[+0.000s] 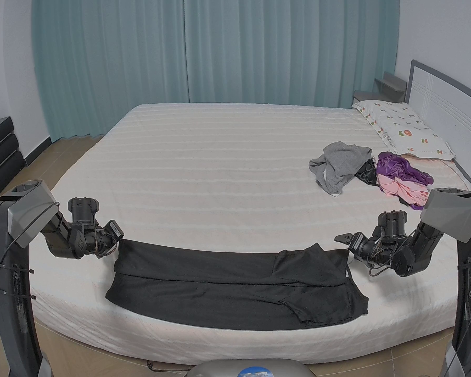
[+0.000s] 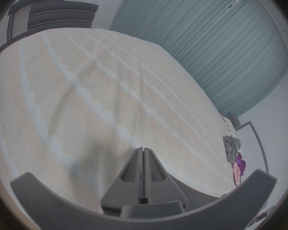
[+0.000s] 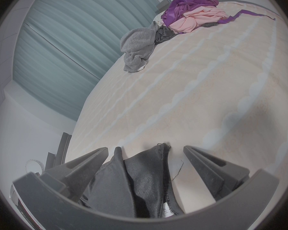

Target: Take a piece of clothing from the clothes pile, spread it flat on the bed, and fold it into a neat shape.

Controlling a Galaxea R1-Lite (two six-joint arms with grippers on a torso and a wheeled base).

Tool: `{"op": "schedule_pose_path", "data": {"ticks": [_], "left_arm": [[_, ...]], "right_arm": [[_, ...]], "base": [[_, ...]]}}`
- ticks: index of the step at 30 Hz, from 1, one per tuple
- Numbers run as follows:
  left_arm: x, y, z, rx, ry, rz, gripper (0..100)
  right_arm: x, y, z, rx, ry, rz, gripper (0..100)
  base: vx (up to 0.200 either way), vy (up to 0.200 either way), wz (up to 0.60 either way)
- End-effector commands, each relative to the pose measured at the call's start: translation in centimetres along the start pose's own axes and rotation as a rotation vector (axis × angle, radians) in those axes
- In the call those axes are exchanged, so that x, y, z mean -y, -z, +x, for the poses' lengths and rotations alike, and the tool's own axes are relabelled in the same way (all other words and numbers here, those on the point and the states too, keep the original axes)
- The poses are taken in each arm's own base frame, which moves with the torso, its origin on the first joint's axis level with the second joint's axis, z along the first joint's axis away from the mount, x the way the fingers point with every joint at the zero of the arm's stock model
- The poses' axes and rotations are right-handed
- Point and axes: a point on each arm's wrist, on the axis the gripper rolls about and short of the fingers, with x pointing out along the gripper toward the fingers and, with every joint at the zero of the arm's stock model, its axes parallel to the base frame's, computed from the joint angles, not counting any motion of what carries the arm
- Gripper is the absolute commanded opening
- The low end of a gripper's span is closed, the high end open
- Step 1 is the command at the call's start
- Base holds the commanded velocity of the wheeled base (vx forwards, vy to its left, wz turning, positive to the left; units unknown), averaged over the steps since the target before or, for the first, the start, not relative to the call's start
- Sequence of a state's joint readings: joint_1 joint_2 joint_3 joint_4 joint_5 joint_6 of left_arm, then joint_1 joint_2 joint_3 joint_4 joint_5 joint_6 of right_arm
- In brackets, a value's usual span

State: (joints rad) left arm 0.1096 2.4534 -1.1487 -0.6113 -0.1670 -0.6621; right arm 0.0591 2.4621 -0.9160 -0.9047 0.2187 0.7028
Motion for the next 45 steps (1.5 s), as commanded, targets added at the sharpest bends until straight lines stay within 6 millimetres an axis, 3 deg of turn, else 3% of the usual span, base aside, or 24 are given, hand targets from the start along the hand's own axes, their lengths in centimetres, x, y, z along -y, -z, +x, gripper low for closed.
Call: {"op": "schedule_pose_path", "data": {"ticks": [1, 10, 11, 19, 21, 24, 27, 45], "left_arm": [[-0.5, 0.0, 0.4, 0.0, -0.009, -0.006, 0], [-0.3, -0.1, 0.6, 0.003, -0.003, -0.004, 0], [-0.3, -0.1, 0.6, 0.003, -0.003, -0.004, 100], [-0.4, 0.1, 0.0, -0.016, 0.0, -0.009, 100], [-0.4, 0.4, -0.8, -0.036, 0.01, -0.005, 100], [-0.6, 1.4, -2.3, -0.089, 0.076, 0.006, 100], [-0.7, 2.0, -3.3, -0.102, 0.143, 0.051, 100], [-2.7, 5.2, -3.3, -0.186, 0.112, 0.314, 100]], "right_arm": [[0.0, 0.0, -0.2, -0.002, 0.002, 0.001, 100], [0.0, 0.0, -0.6, -0.001, 0.005, 0.036, 100], [-0.1, 0.0, -0.9, -0.001, 0.005, 0.04, 100], [-0.8, 0.8, -4.9, 0.009, -0.008, 0.07, 100], [-0.3, 2.1, -6.8, -0.004, -0.002, 0.075, 100], [0.6, 3.6, -7.7, -0.018, 0.008, 0.079, 100], [1.2, 4.5, -7.9, -0.028, -0.014, 0.096, 100], [1.4, 5.3, -8.1, -0.035, -0.045, 0.105, 100]], "base": [[0.0, 0.0, 0.0], [0.0, 0.0, 0.0], [0.0, 0.0, 0.0], [0.0, 0.0, 0.0], [0.0, 0.0, 0.0], [0.0, 0.0, 0.0], [0.0, 0.0, 0.0], [0.0, 0.0, 0.0]]}}
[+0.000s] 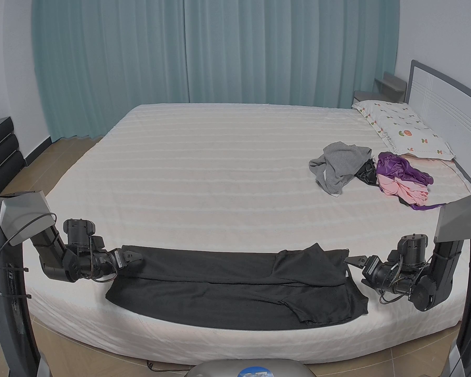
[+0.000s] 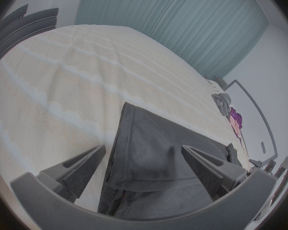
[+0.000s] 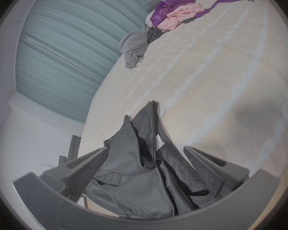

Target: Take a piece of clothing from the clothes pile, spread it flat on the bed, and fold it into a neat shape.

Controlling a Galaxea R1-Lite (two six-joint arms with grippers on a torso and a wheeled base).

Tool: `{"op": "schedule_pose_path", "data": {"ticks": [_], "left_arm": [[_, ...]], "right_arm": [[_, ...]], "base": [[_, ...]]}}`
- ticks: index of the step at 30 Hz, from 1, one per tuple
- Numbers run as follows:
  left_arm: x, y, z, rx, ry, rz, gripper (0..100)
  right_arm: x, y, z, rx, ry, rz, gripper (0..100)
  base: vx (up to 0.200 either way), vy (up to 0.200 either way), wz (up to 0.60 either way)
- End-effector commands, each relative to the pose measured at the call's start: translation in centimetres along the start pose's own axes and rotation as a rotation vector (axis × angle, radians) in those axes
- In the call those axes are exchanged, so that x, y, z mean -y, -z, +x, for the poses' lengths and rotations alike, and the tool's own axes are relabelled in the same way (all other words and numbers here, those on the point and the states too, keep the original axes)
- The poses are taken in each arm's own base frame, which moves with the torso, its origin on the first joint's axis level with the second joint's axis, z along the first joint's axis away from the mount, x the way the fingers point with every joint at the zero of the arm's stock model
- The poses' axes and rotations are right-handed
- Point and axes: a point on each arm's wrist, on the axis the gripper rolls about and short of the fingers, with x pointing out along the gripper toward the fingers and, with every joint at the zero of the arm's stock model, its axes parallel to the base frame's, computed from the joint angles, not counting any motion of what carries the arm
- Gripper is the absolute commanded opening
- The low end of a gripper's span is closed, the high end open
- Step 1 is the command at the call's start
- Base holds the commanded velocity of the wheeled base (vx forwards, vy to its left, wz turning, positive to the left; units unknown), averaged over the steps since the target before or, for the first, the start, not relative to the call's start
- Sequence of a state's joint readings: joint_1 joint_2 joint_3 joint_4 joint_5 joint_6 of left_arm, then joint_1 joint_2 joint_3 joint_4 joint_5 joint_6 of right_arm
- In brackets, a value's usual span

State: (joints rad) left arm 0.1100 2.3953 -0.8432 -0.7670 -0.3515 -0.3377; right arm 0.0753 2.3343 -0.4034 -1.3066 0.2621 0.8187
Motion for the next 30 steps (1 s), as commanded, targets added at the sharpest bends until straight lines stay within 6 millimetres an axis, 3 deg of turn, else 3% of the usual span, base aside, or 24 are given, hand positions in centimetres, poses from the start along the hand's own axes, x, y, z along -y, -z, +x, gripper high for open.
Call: {"op": "schedule_pose_path", "data": {"ticks": [1, 4, 5, 30], "left_arm": [[-0.1, 0.7, 0.1, -0.023, -0.008, 0.019, 100], [-0.1, 0.8, 0.1, -0.026, -0.008, 0.025, 100], [0.0, 0.8, 0.1, -0.026, -0.007, 0.025, 0], [0.5, 0.3, -1.2, -0.003, 0.001, -0.06, 0]], "right_arm": [[0.2, 0.2, 0.0, -0.006, 0.006, 0.003, 100], [0.3, 0.4, -0.1, -0.014, 0.011, 0.004, 100], [0.2, 0.4, -0.2, -0.014, 0.011, 0.004, 100], [0.2, 0.2, -0.5, -0.033, -0.018, 0.044, 100]], "base": [[0.0, 0.0, 0.0], [0.0, 0.0, 0.0], [0.0, 0.0, 0.0], [0.0, 0.0, 0.0]]}}
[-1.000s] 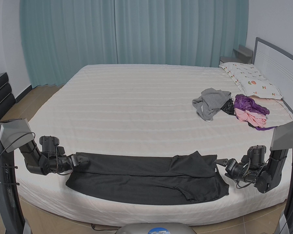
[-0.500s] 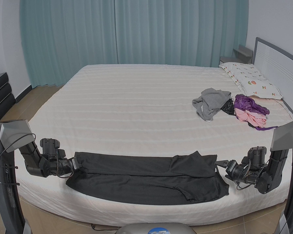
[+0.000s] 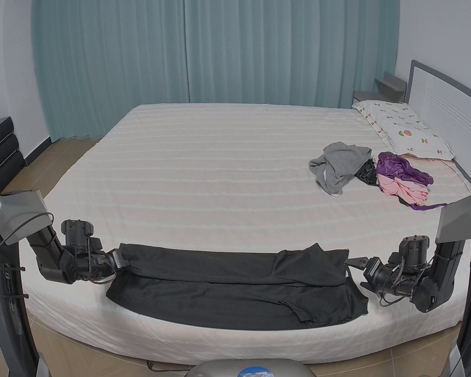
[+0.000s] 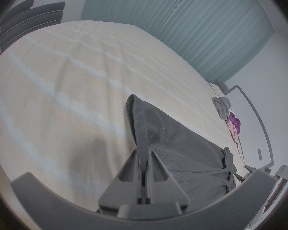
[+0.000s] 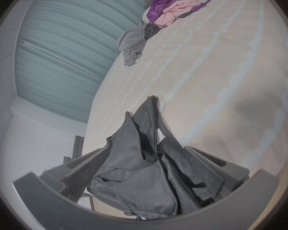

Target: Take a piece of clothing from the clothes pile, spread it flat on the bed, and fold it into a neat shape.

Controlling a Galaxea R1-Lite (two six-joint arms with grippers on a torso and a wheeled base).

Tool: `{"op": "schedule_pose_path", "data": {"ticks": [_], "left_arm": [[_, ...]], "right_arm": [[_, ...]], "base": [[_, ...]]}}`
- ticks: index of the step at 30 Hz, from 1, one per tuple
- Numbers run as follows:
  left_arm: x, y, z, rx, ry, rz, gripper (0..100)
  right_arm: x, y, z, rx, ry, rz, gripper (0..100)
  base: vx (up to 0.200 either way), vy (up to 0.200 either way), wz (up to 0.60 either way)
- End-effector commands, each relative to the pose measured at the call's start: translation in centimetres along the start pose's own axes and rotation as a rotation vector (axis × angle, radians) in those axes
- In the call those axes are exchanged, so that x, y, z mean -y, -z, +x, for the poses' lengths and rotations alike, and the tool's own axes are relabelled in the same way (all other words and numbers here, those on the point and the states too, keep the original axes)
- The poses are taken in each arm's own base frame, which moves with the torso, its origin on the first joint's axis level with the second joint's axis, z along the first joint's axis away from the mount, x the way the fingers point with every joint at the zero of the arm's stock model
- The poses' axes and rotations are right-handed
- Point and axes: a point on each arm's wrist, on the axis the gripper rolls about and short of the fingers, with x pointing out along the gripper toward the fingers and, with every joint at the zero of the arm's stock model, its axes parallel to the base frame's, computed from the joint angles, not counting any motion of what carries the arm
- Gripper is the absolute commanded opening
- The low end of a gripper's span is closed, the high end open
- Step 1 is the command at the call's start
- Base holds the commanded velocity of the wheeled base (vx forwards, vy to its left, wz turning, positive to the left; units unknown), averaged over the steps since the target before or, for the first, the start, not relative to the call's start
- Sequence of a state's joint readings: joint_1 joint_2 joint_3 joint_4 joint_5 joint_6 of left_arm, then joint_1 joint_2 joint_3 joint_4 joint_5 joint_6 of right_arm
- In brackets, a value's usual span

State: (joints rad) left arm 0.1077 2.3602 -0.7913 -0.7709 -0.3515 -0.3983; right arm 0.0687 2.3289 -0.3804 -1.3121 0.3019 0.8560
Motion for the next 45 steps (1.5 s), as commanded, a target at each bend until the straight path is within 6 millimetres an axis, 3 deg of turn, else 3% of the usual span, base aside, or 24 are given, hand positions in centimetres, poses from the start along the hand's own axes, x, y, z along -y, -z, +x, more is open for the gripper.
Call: {"op": "schedule_pose_path", "data": {"ticks": [1, 19, 25, 36, 45], "left_arm": [[0.2, -0.3, -0.1, 0.014, 0.006, 0.005, 0], [0.8, -0.6, 0.2, 0.04, 0.024, -0.022, 0], [0.7, -0.6, 0.2, 0.038, 0.023, -0.023, 0], [1.0, -1.1, 0.4, 0.056, 0.032, -0.017, 0], [3.1, -1.5, 0.0, 0.073, 0.051, -0.071, 0]], "right_arm": [[0.0, 0.0, -0.1, -0.001, -0.002, -0.001, 100], [0.1, 0.2, -0.1, 0.01, -0.016, -0.005, 100], [0.1, 0.2, -0.1, 0.011, -0.017, -0.006, 100], [0.0, 0.1, -0.1, 0.012, -0.019, -0.007, 100], [0.0, 0.1, -0.1, 0.012, -0.022, -0.006, 100]], "base": [[0.0, 0.0, 0.0], [0.0, 0.0, 0.0], [-0.2, 0.0, 0.0], [0.0, 0.0, 0.0], [0.0, -0.111, 0.0]]}}
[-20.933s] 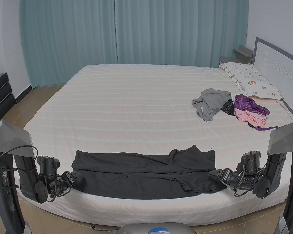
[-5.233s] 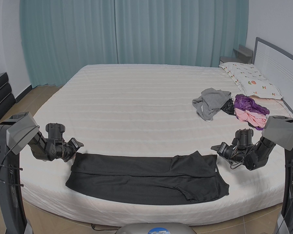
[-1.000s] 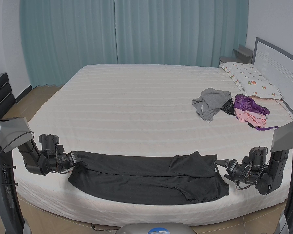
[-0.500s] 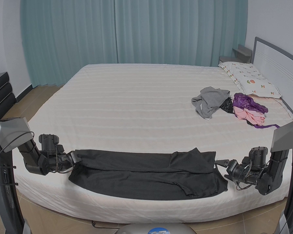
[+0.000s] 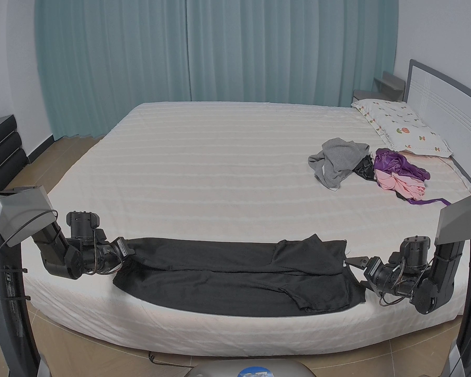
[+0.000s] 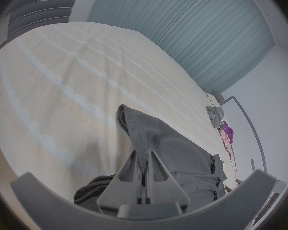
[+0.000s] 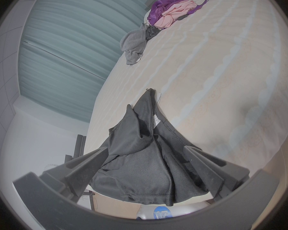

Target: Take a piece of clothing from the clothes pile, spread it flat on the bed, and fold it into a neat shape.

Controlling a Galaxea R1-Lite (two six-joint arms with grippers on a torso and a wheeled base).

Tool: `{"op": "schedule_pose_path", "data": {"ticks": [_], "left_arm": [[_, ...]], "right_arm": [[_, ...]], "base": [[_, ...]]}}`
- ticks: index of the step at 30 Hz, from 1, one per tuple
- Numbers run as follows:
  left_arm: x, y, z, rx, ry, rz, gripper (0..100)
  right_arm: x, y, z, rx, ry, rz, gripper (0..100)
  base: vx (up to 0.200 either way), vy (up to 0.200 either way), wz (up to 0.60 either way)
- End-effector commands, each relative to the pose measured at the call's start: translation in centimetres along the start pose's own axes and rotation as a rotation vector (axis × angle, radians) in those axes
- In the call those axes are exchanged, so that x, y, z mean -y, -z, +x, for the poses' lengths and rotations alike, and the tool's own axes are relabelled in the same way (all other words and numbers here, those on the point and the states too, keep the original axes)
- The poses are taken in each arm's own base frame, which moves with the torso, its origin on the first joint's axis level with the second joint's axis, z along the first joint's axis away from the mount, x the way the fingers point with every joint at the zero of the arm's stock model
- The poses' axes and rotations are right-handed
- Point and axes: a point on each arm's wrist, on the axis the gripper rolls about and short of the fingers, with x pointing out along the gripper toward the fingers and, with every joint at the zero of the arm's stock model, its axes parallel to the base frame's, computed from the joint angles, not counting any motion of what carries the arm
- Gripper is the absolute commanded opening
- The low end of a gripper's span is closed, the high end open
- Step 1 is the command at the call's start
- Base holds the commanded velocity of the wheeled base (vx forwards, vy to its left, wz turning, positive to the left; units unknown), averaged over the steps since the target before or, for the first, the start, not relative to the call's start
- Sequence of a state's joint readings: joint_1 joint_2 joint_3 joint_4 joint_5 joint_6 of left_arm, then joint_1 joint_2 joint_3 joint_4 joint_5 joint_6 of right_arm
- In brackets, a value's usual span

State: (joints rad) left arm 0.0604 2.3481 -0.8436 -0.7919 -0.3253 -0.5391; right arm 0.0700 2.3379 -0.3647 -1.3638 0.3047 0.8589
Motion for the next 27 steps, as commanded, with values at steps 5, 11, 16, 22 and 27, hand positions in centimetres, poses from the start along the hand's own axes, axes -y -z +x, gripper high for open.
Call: {"op": "schedule_pose_path", "data": {"ticks": [5, 11, 16, 22, 27], "left_arm": [[2.1, 0.1, -0.9, 0.022, 0.001, 0.027, 0], [4.7, 0.2, -1.5, 0.036, -0.014, -0.003, 0], [7.4, 0.0, -3.0, 0.007, 0.007, 0.006, 0], [10.3, 0.2, -4.0, -0.032, 0.034, -0.018, 0], [12.2, 0.1, -3.9, -0.073, 0.036, -0.045, 0]], "right_arm": [[0.0, 0.0, 0.0, -0.002, 0.0, 0.0, 100], [0.0, 0.1, 0.1, -0.002, 0.002, 0.0, 100], [0.0, 0.1, 0.1, -0.005, 0.002, -0.001, 100], [0.1, 0.2, 0.1, -0.006, 0.003, -0.002, 100], [0.1, 0.2, 0.1, -0.007, 0.006, -0.003, 100]], "base": [[0.0, -0.2, 0.0], [0.0, -0.2, 0.0], [0.0, -0.2, 0.0], [0.0, -0.2, 0.0], [0.0, -0.2, 0.0]]}}
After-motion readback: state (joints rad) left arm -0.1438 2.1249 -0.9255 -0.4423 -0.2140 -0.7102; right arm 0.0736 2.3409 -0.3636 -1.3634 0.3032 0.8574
